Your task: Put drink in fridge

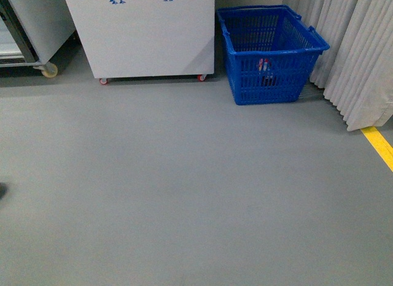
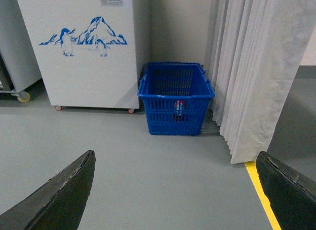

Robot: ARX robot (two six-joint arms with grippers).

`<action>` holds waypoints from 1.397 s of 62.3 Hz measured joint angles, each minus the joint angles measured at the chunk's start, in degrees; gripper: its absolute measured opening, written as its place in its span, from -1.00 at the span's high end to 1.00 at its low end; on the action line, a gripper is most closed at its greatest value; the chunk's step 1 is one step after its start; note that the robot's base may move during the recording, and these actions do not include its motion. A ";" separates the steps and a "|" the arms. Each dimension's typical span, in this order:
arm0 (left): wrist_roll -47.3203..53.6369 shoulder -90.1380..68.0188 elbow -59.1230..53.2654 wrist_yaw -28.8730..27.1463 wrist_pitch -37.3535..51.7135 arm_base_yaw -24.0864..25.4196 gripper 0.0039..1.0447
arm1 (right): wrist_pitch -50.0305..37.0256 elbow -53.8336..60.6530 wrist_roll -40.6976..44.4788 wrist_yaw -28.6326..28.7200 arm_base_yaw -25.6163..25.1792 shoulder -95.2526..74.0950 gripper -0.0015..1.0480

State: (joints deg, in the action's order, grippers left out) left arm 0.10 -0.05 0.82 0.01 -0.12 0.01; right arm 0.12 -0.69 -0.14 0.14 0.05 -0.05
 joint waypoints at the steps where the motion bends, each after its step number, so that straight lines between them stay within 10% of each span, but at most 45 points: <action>1: 0.00 0.00 0.00 0.00 0.00 0.00 -0.85 | 0.00 0.02 -0.02 0.00 0.00 0.00 -0.86; 87: 0.02 0.00 0.00 0.00 0.00 0.00 -0.85 | 0.00 0.00 0.00 0.00 0.00 0.00 -0.86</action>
State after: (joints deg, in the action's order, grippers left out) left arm 0.12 -0.05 0.82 0.01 -0.12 0.01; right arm 0.12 -0.69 -0.14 0.14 0.05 -0.05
